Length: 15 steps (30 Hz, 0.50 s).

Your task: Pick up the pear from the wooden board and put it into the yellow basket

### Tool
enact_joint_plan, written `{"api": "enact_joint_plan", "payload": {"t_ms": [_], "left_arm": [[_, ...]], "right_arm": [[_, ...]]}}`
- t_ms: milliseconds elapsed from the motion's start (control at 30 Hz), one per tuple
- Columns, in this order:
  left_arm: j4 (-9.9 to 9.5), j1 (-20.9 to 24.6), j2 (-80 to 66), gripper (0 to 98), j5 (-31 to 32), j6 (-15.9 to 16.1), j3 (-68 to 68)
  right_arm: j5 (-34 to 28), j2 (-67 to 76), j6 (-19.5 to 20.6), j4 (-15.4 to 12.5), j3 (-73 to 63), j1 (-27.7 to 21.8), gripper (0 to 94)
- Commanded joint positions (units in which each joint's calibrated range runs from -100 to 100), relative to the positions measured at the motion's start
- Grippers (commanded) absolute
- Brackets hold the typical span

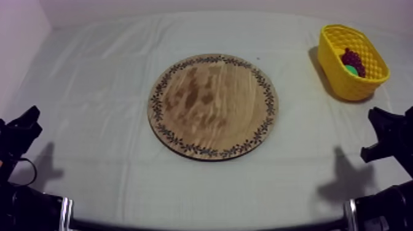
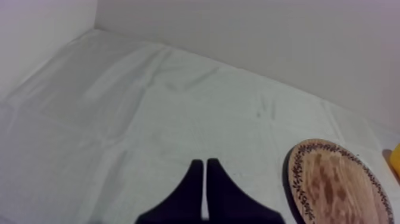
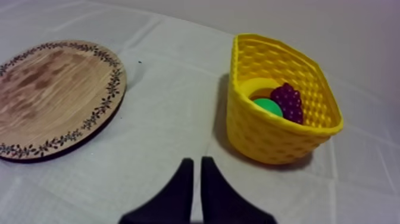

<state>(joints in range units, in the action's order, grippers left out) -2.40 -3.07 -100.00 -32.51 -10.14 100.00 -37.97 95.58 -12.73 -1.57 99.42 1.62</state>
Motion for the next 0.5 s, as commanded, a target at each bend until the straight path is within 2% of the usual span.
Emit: {"api": "enact_joint_plan", "payload": {"t_ms": [0,467], "left_arm": [[-0.02,0.0,0.0,0.1,0.0,0.0,0.0],[-0.02,0.0,0.0,0.1,0.0,0.0,0.0]], "right_arm": [[0.1,0.1,-1.9,0.1,0.1,0.0,1.2],[0.2,0.2,0.0,0.1,0.1,0.4,0.7]]}}
